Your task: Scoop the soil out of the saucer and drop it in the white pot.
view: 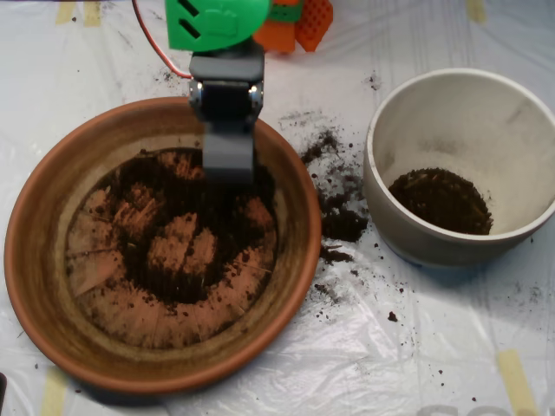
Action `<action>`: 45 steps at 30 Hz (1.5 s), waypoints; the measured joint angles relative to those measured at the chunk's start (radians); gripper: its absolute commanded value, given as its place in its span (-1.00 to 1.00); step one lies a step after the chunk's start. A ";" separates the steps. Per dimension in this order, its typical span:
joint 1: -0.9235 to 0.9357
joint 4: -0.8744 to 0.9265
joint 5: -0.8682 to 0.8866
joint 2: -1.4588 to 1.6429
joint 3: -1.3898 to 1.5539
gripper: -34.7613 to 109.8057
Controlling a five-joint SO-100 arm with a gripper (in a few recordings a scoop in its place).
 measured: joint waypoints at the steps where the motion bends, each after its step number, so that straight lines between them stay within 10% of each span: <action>1: -0.011 0.028 0.008 0.000 -0.038 -0.53; 30: -0.653 0.439 -0.049 -0.405 -0.937 -0.51; 35: -0.755 0.457 -0.040 -0.416 -0.945 -0.05; 45: -0.687 0.494 -0.015 -0.416 -0.945 0.03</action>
